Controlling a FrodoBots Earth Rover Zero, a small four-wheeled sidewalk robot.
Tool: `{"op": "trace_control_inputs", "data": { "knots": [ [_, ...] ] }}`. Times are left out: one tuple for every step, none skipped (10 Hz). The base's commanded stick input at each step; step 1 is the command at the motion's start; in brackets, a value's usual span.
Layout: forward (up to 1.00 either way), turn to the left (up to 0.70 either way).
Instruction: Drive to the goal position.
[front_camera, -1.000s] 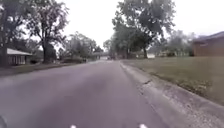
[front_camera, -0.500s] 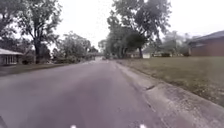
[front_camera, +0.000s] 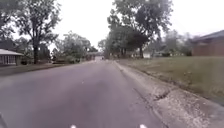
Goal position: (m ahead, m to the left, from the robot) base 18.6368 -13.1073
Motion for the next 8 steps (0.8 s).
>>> {"op": "trace_control_inputs", "data": {
  "knots": [
    [1.0, -0.01],
    [1.0, -0.04],
    [1.0, -0.04],
    [1.0, -0.04],
    [1.0, -0.04],
    [1.0, -0.02],
    [1.0, -0.01],
    [1.0, 0.0]
  ]
}}
